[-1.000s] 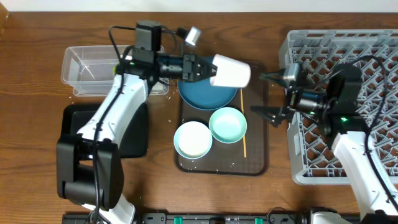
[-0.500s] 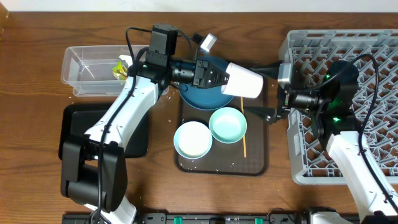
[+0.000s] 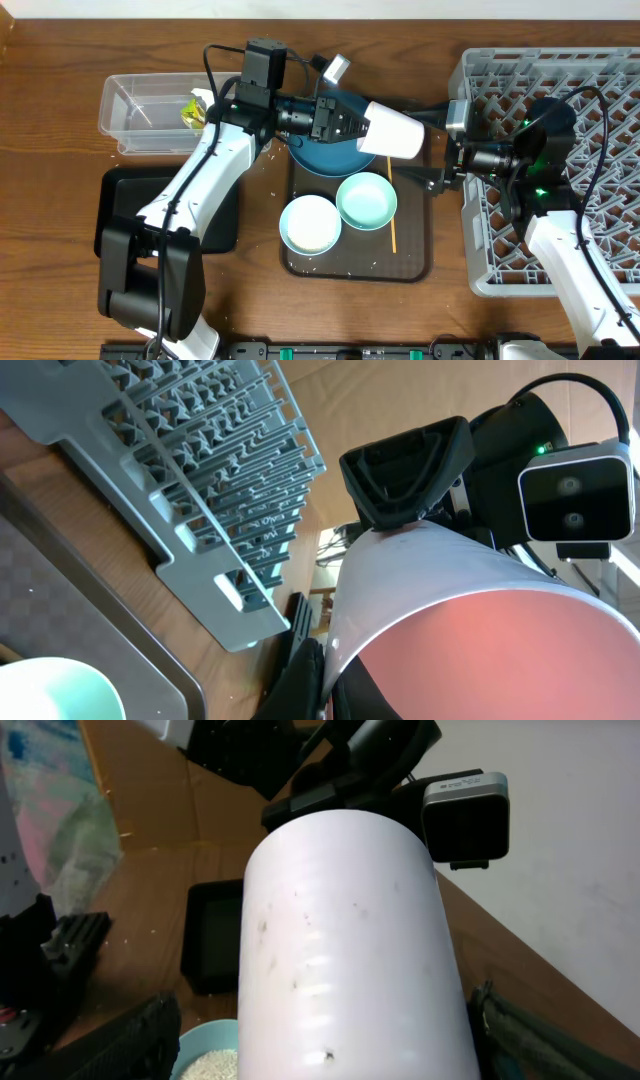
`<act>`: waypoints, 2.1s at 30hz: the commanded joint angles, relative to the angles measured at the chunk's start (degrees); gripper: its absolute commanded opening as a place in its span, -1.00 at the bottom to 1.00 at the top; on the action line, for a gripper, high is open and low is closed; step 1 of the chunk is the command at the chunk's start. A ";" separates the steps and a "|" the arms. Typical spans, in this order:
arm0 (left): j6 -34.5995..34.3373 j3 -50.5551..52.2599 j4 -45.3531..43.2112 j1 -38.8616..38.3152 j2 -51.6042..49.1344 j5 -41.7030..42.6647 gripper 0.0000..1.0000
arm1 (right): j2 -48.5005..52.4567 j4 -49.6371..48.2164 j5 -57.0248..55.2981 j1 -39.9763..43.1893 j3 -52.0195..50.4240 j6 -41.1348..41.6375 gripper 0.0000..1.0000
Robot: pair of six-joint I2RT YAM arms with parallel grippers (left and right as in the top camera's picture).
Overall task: Sort waste into correct bins and load items into the dishwasher rack
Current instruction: 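Hand the pink cup from the left gripper to the right gripper, then place the pink cup into the dish rack with the right gripper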
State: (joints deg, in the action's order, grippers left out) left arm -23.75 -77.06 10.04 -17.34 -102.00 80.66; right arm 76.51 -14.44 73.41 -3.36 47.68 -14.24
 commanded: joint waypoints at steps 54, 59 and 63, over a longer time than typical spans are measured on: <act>11.10 -0.09 29.14 5.68 1.55 -46.90 0.22 | -0.24 30.14 -38.80 7.87 5.99 17.07 -0.35; 12.20 -0.09 32.68 10.32 5.60 -50.27 0.23 | -0.24 47.36 -50.90 12.26 18.23 16.98 -0.32; 13.68 -0.09 33.53 11.96 10.05 -53.22 0.23 | -0.20 57.59 -61.00 15.19 27.19 17.44 -0.29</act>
State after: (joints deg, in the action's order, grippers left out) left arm -12.53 -76.97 43.16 -5.85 -95.81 31.33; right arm 76.86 40.14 23.27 9.91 69.52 2.04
